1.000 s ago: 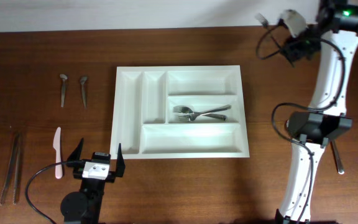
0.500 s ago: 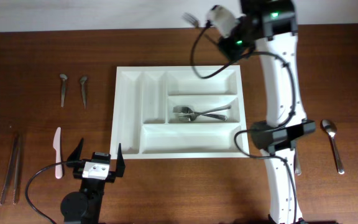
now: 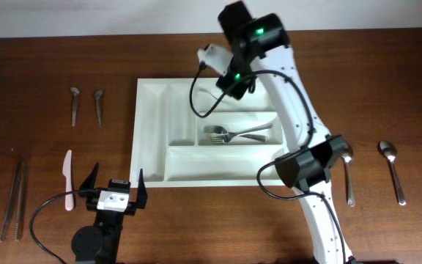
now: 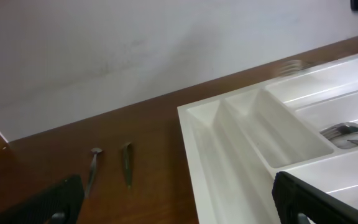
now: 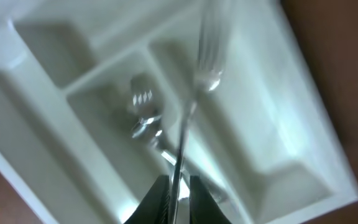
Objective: Pack container
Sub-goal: 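Lift the fork, carry it left, and release it in the middle compartment, then move the right gripper back right over the left spoon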
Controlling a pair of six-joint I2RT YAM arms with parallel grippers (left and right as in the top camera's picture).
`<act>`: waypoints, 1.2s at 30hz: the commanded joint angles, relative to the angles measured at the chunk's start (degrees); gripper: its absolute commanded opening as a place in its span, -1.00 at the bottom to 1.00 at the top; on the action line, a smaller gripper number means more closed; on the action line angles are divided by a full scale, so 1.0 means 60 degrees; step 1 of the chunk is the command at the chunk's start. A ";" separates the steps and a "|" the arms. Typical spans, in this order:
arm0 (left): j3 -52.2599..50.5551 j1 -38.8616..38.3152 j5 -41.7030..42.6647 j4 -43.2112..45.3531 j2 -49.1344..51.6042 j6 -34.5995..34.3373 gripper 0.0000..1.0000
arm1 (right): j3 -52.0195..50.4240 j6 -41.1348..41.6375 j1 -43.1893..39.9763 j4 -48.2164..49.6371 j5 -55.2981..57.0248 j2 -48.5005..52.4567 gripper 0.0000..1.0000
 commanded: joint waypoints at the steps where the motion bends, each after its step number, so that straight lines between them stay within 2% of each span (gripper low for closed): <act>1: -0.0058 0.0055 -0.0033 -0.0029 -0.0055 0.0076 0.98 | -0.0845 -0.0342 0.0007 -0.0062 0.0310 -0.0667 -0.77; 5: -0.0058 0.0055 -0.0033 -0.0029 -0.0055 0.0080 0.98 | -0.1435 -0.0539 0.0007 -0.0062 0.0277 -0.0845 -0.78; 11: -0.0058 0.0055 -0.0033 -0.0029 -0.0055 0.0076 0.99 | -0.1464 -0.0543 -0.0015 -0.0058 0.0277 -0.0863 -0.85; 14: -0.0058 0.0055 -0.0033 -0.0029 -0.0055 0.0076 0.98 | -0.1464 -0.0535 -0.0091 -0.0062 0.0280 -0.0863 -0.83; 15: -0.0058 0.0055 -0.0033 -0.0029 -0.0055 0.0080 0.98 | -0.1464 -0.0535 -0.0138 -0.0062 0.0291 -0.0863 -0.74; 16: -0.0058 0.0055 -0.0033 -0.0029 -0.0055 0.0080 0.98 | -0.1464 -0.0532 -0.0200 -0.0058 0.0324 -0.0863 -0.18; 17: -0.0058 0.0055 -0.0033 -0.0029 -0.0055 0.0080 0.99 | -0.1464 -0.0532 -0.0259 -0.0058 0.0364 -0.0863 0.23; 18: -0.0058 0.0055 -0.0033 -0.0029 -0.0055 0.0080 0.98 | -0.1464 -0.0528 -0.0328 -0.0058 0.0393 -0.0863 0.81; 19: -0.0058 0.0055 -0.0033 -0.0029 -0.0055 0.0080 0.98 | -0.1464 -0.0521 -0.0401 -0.0058 0.0401 -0.0863 0.97; 22: -0.0058 0.0055 -0.0036 -0.0029 -0.0055 0.0080 0.98 | -0.1417 -0.0047 -0.0707 -0.0058 0.0783 -0.0863 0.97; 27: -0.0058 0.0055 -0.0033 -0.0029 -0.0055 0.0080 0.99 | -0.1330 0.1617 -0.1563 -0.0058 0.1749 -0.1126 0.97; 36: -0.0058 0.0055 -0.0033 -0.0029 -0.0055 0.0080 0.98 | -0.1406 0.3410 -0.3213 -0.0062 0.1738 -0.3293 0.97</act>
